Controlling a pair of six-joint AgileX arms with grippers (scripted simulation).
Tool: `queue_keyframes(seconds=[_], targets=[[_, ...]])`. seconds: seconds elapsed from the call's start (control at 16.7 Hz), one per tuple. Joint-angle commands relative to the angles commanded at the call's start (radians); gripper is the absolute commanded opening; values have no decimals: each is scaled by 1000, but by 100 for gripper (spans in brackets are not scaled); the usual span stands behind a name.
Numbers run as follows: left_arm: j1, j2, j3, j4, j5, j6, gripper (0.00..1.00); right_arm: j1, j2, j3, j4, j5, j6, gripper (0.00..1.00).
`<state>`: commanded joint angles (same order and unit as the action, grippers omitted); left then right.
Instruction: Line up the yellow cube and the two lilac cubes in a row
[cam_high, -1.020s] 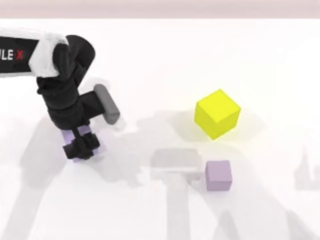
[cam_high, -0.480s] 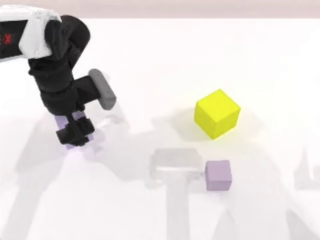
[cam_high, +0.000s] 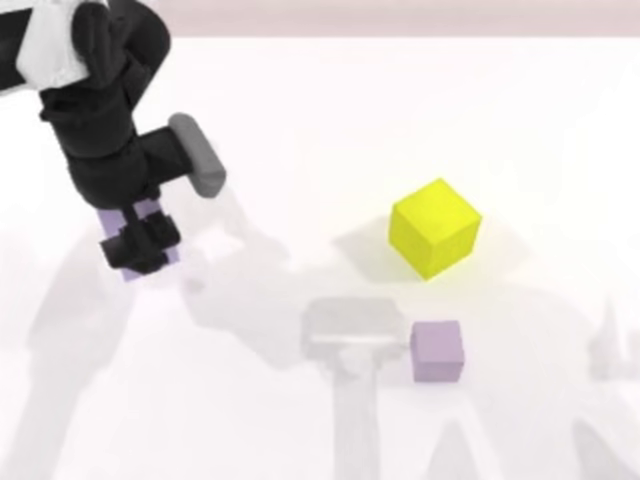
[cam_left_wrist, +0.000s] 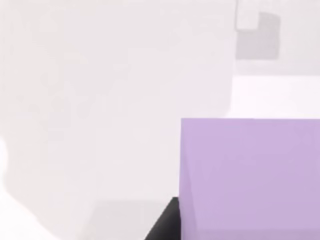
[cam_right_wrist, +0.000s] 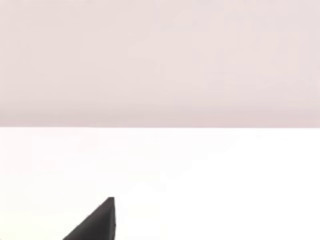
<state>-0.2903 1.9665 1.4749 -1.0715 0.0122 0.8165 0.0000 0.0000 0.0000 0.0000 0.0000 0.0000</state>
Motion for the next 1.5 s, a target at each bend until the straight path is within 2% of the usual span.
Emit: queue_keyframes(seconds=[0.12,0.24,0.66,0.78,0.9,1.2,1.5], targets=[[-15,5,10,-4,0,-3,0,0,0,0,0,0,0,100],[-70,21,42,-21,-1,-12,0,0,0,0,0,0,0,100],[-448,101,212,-113,-2,-73,0,0,0,0,0,0,0,100],[-524,115,248,-132,-2,-87,0,0,0,0,0,0,0,100],[-558,122,266,-141,-2,-94,0,0,0,0,0,0,0,100],[-556,118,262,-136,-2,-92,0,0,0,0,0,0,0,100],[-555,160,165,4,-3,-98,0,0,0,0,0,0,0,100]])
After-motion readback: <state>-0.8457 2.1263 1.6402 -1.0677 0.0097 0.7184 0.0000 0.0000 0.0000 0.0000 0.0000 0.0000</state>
